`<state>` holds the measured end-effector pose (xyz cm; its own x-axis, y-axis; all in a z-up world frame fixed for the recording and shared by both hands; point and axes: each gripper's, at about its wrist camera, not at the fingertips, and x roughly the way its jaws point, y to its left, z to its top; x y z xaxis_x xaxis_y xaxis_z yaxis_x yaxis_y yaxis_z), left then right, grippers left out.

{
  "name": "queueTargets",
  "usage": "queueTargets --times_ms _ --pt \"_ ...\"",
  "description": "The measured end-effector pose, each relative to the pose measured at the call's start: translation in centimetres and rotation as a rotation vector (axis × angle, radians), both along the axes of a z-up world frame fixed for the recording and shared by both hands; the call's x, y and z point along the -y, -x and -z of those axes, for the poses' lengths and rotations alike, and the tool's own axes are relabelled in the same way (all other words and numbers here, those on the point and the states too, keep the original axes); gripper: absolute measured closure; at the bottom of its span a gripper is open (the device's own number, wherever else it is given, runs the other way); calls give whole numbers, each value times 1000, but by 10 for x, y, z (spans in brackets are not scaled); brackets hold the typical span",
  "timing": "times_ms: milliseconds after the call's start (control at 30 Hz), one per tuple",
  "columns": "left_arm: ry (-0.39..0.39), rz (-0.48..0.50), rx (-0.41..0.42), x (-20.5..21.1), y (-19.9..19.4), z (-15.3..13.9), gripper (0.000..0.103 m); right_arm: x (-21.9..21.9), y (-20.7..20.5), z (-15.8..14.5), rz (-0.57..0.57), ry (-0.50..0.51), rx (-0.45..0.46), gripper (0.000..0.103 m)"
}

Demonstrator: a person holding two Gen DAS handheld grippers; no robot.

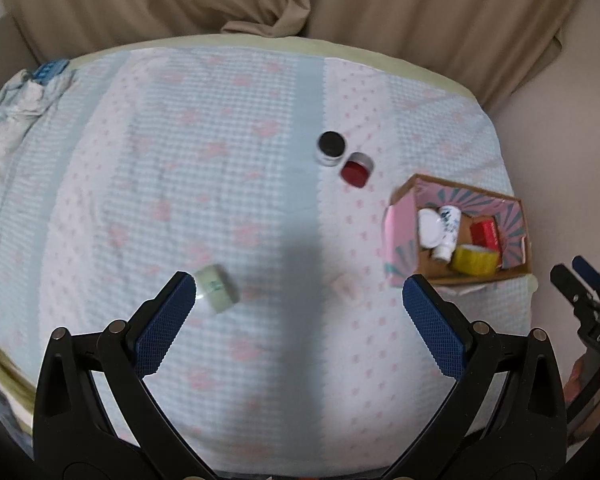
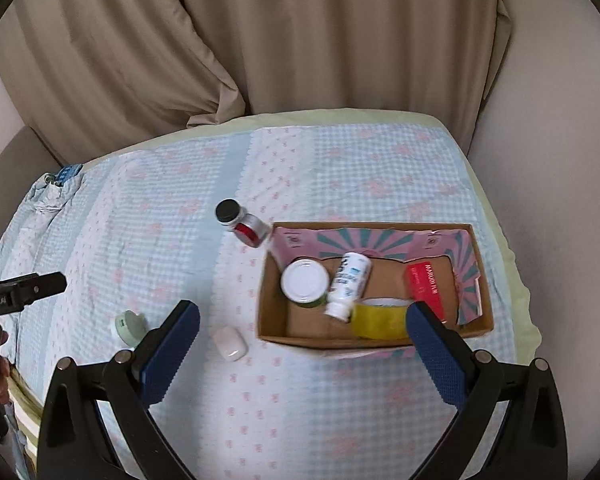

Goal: Organize rigid objects
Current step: 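Grasp the pale green jar with the left tool while the right tool grasps the white earbud case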

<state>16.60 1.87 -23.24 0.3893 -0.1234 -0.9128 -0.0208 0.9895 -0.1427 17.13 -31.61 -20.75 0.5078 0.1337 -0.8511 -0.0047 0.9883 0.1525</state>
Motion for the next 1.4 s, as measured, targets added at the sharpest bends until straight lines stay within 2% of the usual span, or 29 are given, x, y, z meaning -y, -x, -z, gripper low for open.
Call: queueTargets --times_ms 333,467,600,800,1000,1200,1267,1400 --pt "-61 136 18 -69 15 12 0 -81 15 8 14 -11 -42 0" --pt "-72 214 -6 -89 11 31 0 -110 16 23 4 -9 -60 0" --pt "-105 313 -47 -101 2 64 0 -132 17 42 -17 -8 -71 0" --pt "-126 466 -105 -94 -6 117 0 -155 14 87 -66 -13 -129 0" --pt "-185 594 -170 -71 -16 177 0 -166 3 136 -186 67 -192 1" --pt "-214 646 -252 -56 -29 233 0 -172 -20 203 -313 128 -300 12" --pt "-216 656 -285 -53 -34 250 3 -174 -26 223 -341 146 -337 20" --pt "-227 677 -320 -49 -40 270 6 -175 -39 256 -376 172 -398 26"
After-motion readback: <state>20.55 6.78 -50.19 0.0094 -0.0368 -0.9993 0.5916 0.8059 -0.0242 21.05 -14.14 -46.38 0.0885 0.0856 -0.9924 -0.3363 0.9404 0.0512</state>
